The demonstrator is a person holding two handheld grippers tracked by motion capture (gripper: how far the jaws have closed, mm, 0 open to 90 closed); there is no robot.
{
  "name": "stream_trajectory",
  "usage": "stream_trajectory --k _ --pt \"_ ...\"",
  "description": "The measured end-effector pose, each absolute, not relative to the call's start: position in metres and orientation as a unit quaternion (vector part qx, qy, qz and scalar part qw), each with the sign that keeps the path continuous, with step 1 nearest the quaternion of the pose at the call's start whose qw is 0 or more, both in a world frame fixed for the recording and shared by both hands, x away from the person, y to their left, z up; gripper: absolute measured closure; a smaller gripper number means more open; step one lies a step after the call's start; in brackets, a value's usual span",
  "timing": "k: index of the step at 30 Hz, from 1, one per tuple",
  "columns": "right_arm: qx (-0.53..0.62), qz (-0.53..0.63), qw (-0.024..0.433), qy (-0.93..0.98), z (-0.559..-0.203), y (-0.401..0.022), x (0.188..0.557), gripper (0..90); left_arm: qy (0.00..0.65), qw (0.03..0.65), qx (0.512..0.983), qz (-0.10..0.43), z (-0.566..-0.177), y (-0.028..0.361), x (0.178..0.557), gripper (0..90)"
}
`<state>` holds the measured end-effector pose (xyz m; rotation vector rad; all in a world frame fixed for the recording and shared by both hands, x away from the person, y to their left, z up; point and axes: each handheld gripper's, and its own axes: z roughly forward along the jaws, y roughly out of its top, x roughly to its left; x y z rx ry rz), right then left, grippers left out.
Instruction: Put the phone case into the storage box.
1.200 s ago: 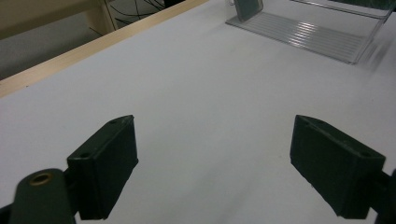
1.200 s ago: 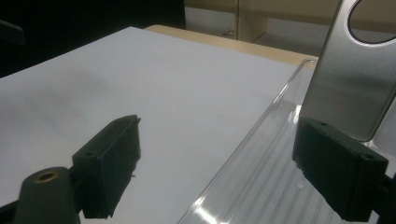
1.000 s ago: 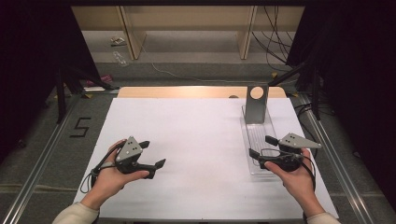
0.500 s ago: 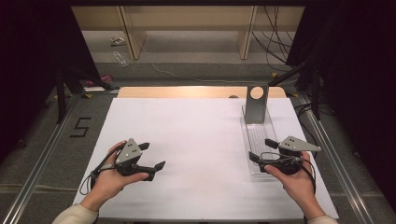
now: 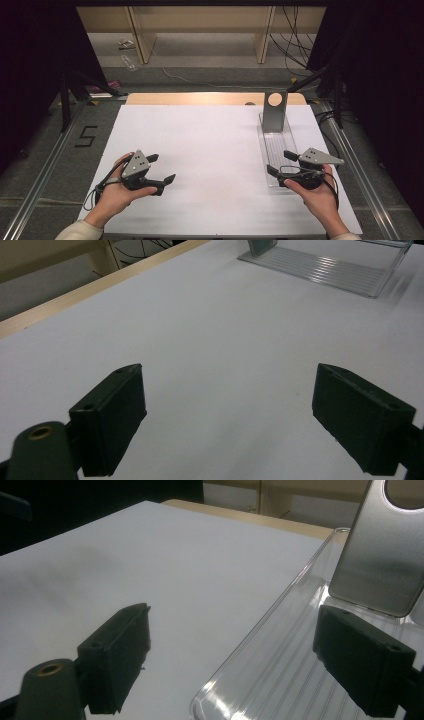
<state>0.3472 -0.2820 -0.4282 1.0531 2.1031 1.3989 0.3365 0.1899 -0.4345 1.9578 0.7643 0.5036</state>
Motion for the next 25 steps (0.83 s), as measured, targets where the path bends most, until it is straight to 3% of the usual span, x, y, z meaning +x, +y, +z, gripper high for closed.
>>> stream_trajectory --k 25 --pt "0.376 0.509 0.212 0.744 -0.4326 -0.2793 0.3455 16.4 0.313 0.468 0.802 0.201 -0.4398 0.1898 0.3377 13.8"
